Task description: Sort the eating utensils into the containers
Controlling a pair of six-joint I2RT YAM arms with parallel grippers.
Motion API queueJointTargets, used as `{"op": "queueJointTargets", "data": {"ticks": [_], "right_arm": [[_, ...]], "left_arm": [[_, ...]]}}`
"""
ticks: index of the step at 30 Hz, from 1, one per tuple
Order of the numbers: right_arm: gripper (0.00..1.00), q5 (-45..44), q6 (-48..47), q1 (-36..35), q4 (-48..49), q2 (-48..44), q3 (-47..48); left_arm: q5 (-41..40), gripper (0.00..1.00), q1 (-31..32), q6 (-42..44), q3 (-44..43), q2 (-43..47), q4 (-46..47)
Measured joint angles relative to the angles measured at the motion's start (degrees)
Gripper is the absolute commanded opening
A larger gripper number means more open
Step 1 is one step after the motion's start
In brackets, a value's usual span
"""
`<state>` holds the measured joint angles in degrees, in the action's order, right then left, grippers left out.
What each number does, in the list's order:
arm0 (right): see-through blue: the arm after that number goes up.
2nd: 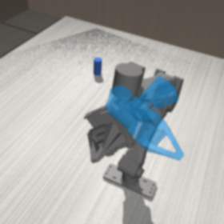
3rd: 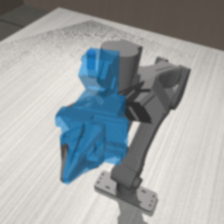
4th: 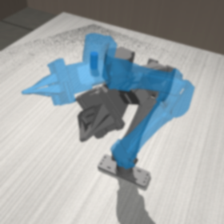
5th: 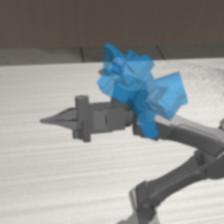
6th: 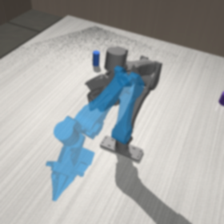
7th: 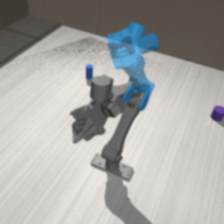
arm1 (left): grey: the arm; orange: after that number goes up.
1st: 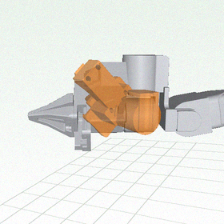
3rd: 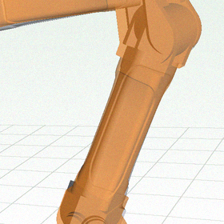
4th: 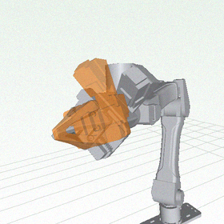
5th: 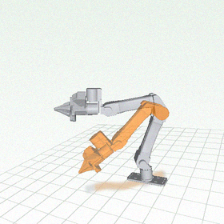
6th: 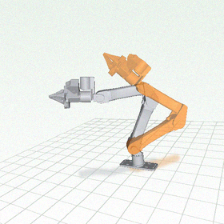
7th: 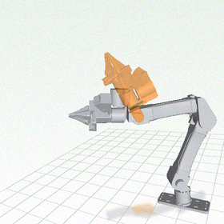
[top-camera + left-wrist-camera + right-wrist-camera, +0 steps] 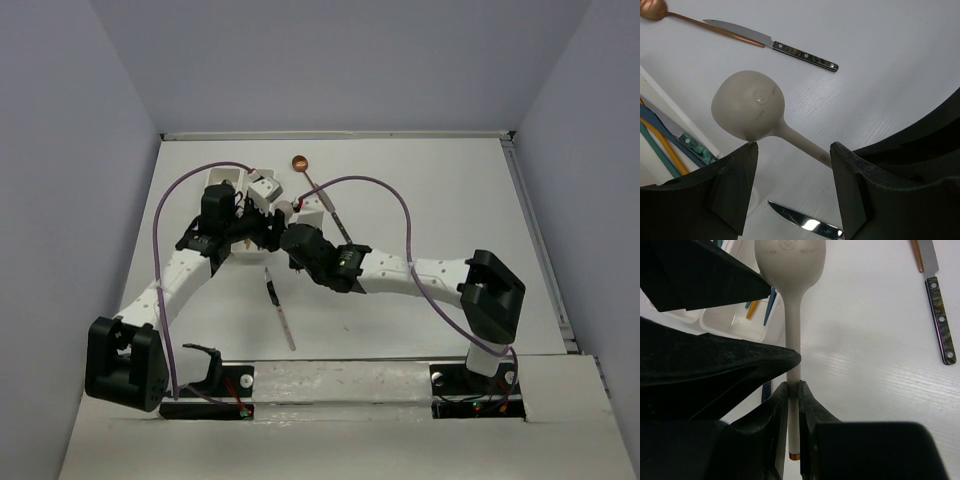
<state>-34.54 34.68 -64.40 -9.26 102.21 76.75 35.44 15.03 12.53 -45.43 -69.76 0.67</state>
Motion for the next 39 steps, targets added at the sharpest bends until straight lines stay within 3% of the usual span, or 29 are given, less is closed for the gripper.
{"op": "queueJointTargets", "data": {"ticks": [8,34,38,39], "right_arm": [[0.00,0.02,-0.70,1.07,0.33,1.84,0.98],[0.00,0.00,-1.01,1.44,0.83,2.84,2.23],[0.00,0.15,-1.05,1.44,0.90,3.52,2.25],[0.00,0.28,-1.05,1.44,1.09,3.69,2.25]], "left_arm": [[-2.49,0.70,0.02,-1.99,0.04,1.55,2.54],[-1.90,0.66,-0.13,-13.33,1.27,-6.47,8.46],[-1.29,0.52,-0.13,-14.43,1.29,-7.72,8.96],[-0.83,0.43,-0.07,-14.58,1.38,-7.74,9.38]]}}
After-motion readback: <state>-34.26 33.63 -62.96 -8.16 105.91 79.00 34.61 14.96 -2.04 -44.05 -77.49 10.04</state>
